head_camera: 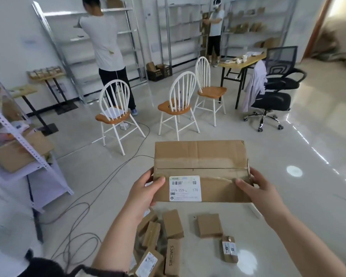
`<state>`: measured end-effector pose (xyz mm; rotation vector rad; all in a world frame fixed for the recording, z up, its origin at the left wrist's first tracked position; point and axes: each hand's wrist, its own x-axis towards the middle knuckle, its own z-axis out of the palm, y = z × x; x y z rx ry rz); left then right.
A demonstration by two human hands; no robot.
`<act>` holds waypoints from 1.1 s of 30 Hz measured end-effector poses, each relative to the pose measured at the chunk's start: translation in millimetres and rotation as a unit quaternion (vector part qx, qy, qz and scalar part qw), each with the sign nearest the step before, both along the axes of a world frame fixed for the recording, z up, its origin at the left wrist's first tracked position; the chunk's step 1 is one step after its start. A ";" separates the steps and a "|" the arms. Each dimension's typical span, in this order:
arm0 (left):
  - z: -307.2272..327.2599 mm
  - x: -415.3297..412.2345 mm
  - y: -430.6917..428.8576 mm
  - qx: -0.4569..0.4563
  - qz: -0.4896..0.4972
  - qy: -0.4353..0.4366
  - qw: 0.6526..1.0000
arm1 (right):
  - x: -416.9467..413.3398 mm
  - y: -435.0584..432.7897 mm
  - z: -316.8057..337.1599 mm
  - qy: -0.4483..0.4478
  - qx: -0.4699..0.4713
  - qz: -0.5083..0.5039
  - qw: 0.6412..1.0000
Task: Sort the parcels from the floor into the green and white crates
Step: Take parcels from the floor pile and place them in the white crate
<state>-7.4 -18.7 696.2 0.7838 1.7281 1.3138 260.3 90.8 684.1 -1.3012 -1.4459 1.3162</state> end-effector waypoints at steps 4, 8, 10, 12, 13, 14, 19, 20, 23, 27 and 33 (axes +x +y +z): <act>3.4 26.1 18.9 0.011 -0.034 0.008 0.999 | 33.1 -1.0 4.0 0.014 0.011 -0.033 0.999; 2.3 55.8 40.4 0.026 -0.079 0.010 0.997 | 72.9 -8.4 5.6 0.017 0.020 -0.080 0.996; 4.1 72.4 53.2 0.025 -0.117 0.013 0.993 | 94.1 -15.7 7.6 0.023 0.028 -0.116 0.993; 9.0 90.9 66.4 0.026 -0.165 0.022 0.986 | 115.2 -27.3 11.0 0.024 0.031 -0.158 0.987; 13.2 100.7 73.0 0.029 -0.190 0.025 0.981 | 125.1 -35.0 13.4 0.017 0.033 -0.178 0.983; 18.2 110.9 79.7 0.033 -0.216 0.026 0.975 | 135.6 -44.2 15.9 0.012 0.033 -0.202 0.979; 36.5 184.9 100.0 0.055 -0.349 0.010 0.935 | 190.4 -110.8 22.2 0.048 0.052 -0.338 0.938; 36.6 203.3 99.9 0.056 -0.379 0.007 0.924 | 201.5 -126.3 22.3 0.056 0.054 -0.366 0.927; 33.7 264.8 89.7 0.063 -0.469 0.002 0.881 | 236.5 -180.7 19.5 0.056 0.063 -0.453 0.887; 26.8 361.2 53.6 0.052 -0.583 0.002 0.810 | 281.3 -274.1 19.8 0.040 0.056 -0.568 0.820; 11.8 521.6 -35.5 0.027 -0.705 -0.015 0.709 | 344.2 -419.9 19.9 0.010 0.035 -0.719 0.694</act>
